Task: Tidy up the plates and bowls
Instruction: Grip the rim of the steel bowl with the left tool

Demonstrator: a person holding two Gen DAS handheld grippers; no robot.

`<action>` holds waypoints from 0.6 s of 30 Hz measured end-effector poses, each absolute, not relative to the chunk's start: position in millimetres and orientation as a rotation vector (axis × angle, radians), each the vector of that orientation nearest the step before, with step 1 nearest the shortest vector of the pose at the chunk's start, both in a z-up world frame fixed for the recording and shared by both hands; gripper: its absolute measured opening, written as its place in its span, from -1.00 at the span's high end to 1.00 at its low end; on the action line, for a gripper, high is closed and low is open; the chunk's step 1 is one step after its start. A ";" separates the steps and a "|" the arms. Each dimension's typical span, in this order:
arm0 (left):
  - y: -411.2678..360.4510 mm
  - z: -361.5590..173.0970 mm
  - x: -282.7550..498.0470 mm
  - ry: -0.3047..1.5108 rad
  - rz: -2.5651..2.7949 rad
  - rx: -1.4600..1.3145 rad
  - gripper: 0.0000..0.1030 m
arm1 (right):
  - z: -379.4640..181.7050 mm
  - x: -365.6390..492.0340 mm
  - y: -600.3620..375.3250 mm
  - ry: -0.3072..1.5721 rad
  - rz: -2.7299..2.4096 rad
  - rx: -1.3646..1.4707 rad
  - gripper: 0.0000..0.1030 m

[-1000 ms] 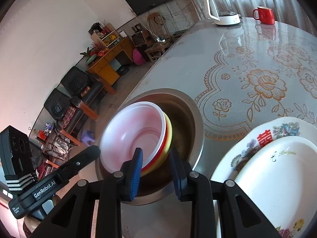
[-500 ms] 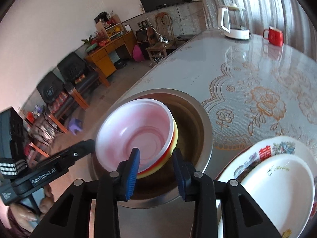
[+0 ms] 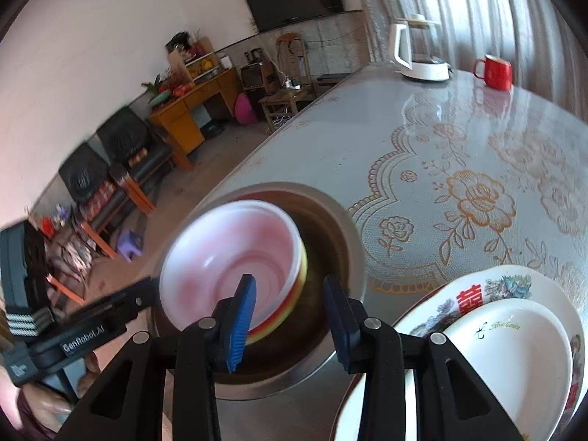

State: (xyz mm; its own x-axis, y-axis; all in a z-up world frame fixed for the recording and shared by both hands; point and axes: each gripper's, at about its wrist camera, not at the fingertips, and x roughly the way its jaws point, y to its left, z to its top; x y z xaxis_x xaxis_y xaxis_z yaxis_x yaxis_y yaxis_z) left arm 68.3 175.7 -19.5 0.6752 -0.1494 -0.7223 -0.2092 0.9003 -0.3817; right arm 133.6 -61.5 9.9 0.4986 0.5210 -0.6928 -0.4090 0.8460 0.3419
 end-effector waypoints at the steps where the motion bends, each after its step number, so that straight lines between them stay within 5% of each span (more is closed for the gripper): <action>1: 175.9 -19.5 69.1 0.837 0.034 -0.464 0.06 | 10.8 136.8 -66.6 0.886 0.569 0.174 0.26; 18: 189.6 -33.9 80.3 0.839 -0.033 -0.588 0.03 | -4.8 171.3 -76.1 0.961 0.484 0.182 0.36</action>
State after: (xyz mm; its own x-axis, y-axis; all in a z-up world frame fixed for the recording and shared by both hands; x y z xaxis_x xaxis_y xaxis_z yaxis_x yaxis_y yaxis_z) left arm 80.3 189.6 -33.9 0.6774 -0.2531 -0.6907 -0.1983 0.8414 -0.5027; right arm 171.3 -76.1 -4.8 0.4764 0.4724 -0.7415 -0.3145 0.8792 0.3580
